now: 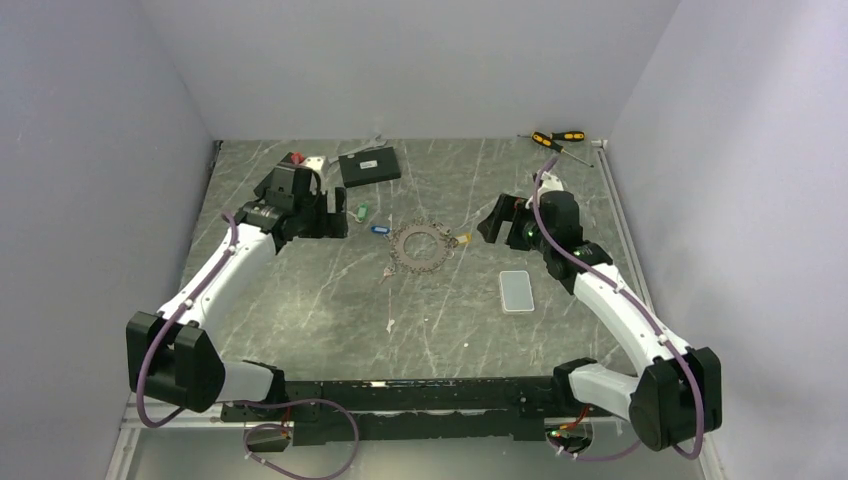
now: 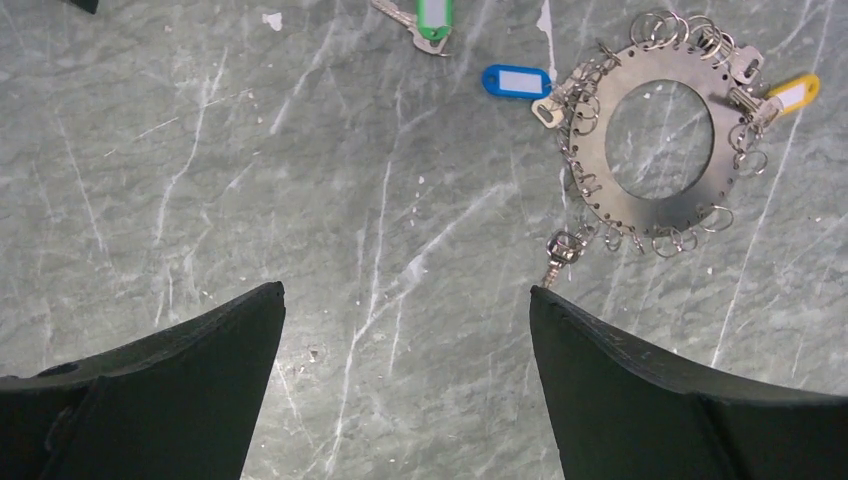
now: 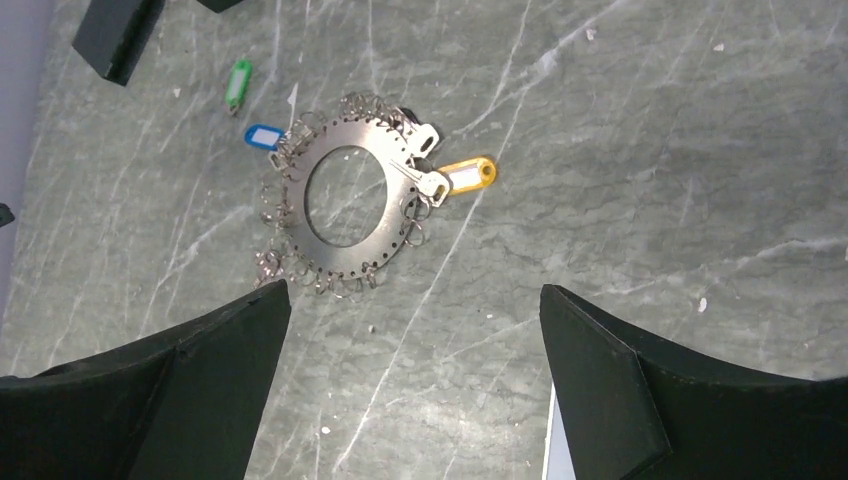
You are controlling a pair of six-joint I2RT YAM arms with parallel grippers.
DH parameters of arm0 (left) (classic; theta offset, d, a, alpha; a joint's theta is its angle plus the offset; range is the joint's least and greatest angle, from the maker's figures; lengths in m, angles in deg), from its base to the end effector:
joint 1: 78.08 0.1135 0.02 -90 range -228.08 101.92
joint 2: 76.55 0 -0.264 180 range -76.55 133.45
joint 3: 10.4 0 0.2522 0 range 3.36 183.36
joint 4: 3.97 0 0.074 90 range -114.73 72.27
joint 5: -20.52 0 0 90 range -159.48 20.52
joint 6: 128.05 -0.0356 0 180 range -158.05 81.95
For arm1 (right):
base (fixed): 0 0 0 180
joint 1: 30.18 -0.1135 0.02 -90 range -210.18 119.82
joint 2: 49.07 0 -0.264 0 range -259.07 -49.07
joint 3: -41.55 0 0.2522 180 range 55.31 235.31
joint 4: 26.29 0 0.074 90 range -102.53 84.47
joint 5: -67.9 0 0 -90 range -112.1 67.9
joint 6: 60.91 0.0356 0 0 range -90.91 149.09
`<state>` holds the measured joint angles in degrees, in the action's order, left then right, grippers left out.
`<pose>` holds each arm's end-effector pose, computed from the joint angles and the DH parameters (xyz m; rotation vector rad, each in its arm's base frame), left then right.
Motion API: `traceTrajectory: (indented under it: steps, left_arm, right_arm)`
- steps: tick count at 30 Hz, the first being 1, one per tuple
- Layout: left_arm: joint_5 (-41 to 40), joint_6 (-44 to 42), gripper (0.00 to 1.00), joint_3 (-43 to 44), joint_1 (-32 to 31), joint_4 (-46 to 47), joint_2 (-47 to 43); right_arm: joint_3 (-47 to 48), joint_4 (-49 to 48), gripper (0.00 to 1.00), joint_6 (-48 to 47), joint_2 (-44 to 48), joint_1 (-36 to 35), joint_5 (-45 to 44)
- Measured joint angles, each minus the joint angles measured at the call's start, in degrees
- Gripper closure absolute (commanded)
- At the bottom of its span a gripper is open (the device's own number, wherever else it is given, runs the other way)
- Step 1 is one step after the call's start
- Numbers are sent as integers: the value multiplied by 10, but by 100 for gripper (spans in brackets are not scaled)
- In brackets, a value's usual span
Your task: Put the keys on the keyring
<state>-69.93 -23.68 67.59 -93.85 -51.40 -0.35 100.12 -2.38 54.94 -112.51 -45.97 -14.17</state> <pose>0.2751 -0.0774 0.2994 0.0253 2.3808 -0.2433 0.2383 0.0725 0.2756 0.0992 2.1189 0.5830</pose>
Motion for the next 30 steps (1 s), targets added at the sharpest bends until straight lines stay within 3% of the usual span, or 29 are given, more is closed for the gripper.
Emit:
traceTrajectory:
  steps: [12, 17, 23, 25, 27, 30]
  left_arm:
    - [-23, -8, 8, -34, -53, 55, -38]
    - [-29, -27, 1, -83, -94, 95, -89]
    - [-68, -26, 0, -87, -102, 130, -117]
    - [-92, -10, 2, -76, -102, 122, -101]
    - [-100, 7, 10, -38, -101, 92, -62]
    - [-95, 36, 12, 24, -104, 64, 14]
  right_arm:
    - [34, 66, 0, -25, -21, -17, -20]
    - [57, 94, 0, -44, -23, -33, -41]
    - [76, 122, 0, -47, -26, -61, -90]
    - [75, 129, 0, -47, -25, -66, -94]
    - [71, 130, 0, -47, -19, -66, -96]
    - [58, 133, 0, -46, 0, -66, -96]
